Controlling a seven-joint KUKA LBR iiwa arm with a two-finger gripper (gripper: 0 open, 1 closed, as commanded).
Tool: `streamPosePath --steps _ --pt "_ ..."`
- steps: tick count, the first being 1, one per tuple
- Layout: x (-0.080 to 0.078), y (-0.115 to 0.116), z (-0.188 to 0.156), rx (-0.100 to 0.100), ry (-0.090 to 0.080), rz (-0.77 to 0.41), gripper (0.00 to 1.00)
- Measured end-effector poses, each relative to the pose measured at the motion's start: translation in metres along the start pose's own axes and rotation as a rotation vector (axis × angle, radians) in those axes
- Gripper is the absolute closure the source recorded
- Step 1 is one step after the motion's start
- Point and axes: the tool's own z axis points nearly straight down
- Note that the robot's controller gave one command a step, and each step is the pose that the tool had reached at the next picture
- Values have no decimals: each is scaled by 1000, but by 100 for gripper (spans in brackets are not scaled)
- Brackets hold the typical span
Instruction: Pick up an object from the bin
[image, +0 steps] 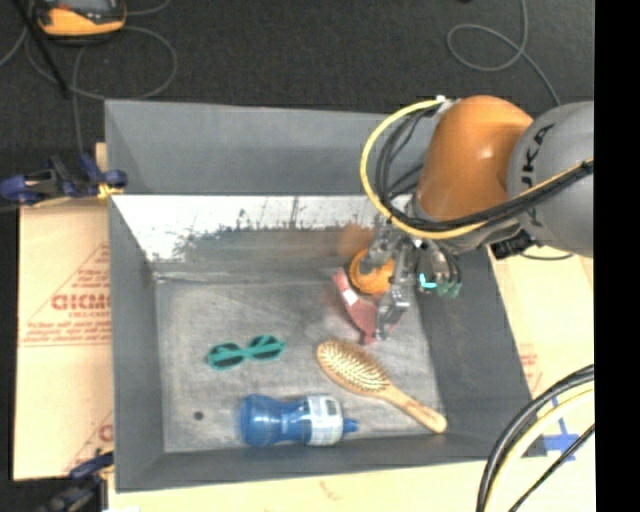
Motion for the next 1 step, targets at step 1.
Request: streamPosePath --steps 1 --pt "-2 0 -4 1 -8 0 0"
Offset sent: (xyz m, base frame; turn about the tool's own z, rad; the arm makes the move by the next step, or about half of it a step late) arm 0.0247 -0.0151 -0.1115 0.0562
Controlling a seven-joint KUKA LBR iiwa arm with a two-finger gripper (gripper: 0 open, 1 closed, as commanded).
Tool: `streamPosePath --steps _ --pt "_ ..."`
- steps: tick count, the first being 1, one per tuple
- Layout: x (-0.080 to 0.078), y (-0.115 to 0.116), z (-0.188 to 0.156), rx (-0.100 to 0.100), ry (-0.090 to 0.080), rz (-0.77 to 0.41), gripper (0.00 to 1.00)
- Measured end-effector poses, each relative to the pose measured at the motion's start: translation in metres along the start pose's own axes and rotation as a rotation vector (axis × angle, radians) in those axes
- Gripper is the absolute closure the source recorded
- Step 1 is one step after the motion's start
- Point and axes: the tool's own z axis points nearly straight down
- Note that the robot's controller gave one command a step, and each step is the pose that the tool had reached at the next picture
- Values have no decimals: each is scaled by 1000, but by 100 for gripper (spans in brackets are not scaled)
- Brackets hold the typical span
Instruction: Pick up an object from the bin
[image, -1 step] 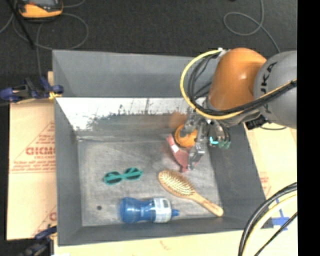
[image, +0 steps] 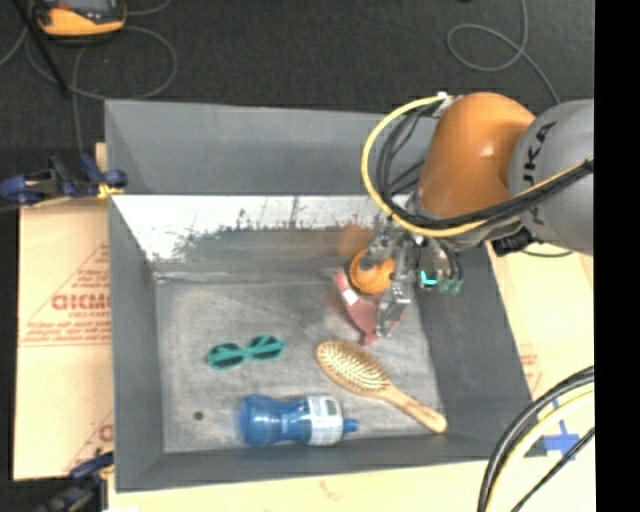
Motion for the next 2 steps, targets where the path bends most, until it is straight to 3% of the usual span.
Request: streamPosePath --steps 1,2 --pt "-13 -6 49 -2 -7 22 0" --pt "-8 -12 100 -1 -3 -53 0"
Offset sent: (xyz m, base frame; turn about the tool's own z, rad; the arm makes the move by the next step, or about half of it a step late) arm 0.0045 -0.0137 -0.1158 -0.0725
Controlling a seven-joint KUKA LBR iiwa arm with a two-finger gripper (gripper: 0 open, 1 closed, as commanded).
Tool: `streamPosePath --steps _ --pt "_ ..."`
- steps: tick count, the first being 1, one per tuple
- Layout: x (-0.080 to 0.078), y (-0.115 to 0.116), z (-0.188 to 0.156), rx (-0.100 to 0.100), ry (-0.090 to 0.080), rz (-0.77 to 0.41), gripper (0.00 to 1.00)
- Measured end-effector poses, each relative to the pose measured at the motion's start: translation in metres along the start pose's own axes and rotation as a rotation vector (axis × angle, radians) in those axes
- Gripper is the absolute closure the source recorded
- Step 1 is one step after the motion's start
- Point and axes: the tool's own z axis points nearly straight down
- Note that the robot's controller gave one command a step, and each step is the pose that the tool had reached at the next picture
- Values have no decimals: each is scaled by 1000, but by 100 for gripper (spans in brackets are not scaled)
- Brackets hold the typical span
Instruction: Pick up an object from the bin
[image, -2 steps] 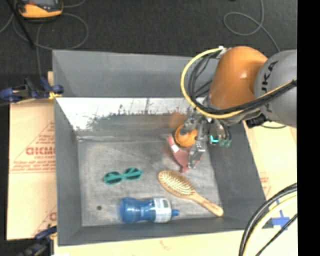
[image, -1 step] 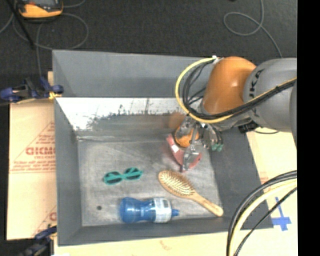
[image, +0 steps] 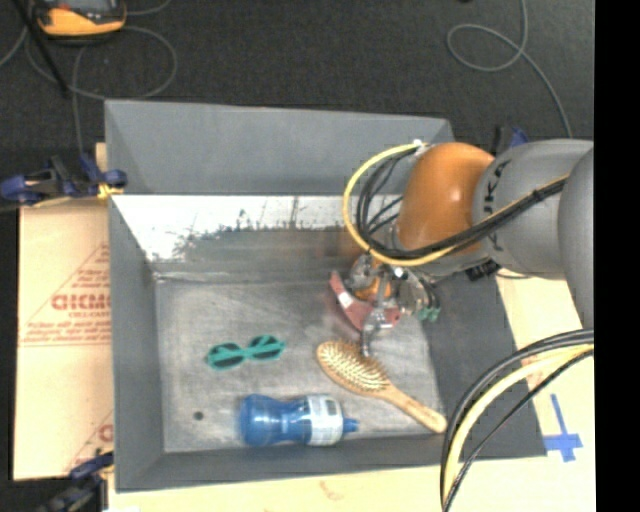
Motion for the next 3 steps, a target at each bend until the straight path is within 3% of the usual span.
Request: streamPosePath --steps 1,2,3 --pt "-8 -3 14 -3 -1 103 0" --pt "-15 -19 -6 -1 3 342 0" --pt "-19 -26 -25 3 -2 296 0"
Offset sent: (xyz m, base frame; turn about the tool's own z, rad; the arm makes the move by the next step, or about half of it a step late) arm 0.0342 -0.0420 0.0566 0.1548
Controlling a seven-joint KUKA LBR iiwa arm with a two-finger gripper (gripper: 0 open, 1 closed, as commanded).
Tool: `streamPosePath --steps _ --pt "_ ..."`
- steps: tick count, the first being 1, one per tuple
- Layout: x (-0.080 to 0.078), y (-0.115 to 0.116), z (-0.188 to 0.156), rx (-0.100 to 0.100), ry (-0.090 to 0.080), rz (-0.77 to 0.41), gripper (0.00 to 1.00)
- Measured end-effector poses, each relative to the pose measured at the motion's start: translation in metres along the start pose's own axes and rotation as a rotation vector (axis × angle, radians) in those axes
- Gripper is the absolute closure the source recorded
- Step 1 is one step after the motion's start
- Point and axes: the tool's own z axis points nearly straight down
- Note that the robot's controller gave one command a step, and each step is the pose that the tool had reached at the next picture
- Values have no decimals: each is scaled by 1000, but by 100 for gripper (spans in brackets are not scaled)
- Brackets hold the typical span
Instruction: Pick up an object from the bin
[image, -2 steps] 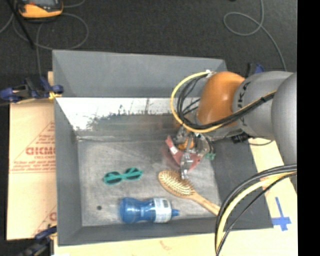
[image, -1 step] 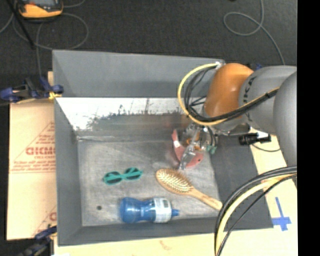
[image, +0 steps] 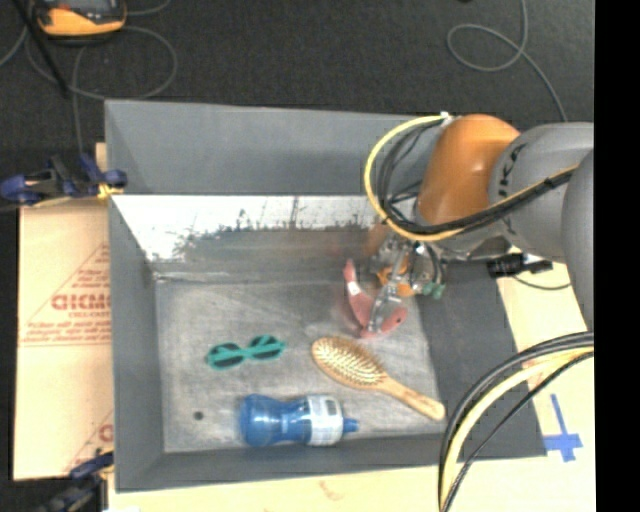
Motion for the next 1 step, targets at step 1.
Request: streamPosePath --steps 1 --pt "-8 13 10 -2 3 174 0"
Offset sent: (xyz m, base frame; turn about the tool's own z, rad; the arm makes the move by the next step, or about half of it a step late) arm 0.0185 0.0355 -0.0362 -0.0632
